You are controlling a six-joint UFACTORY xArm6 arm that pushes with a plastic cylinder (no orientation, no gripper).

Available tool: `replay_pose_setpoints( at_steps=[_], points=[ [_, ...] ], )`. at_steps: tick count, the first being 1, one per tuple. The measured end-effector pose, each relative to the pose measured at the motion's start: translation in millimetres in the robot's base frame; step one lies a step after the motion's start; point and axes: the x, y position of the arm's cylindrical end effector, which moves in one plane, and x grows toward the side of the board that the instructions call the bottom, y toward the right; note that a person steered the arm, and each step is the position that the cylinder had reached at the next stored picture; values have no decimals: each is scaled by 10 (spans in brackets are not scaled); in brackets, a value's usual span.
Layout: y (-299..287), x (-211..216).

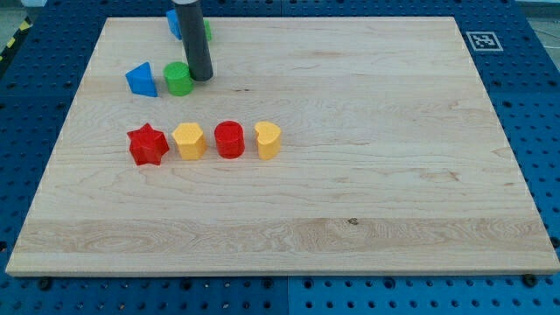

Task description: Move the green star along with a blue cube to the right of the green circle

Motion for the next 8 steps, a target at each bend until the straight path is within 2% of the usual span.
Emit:
replay_pose_setpoints(
  at_steps=[2,3,4,5,6,8],
  points=[
    [147,-401],
    [-199,-413],
    [-783,-519],
    [-1371,-1035],
    [-1659,-1383],
    [-1288,-1403]
  ],
)
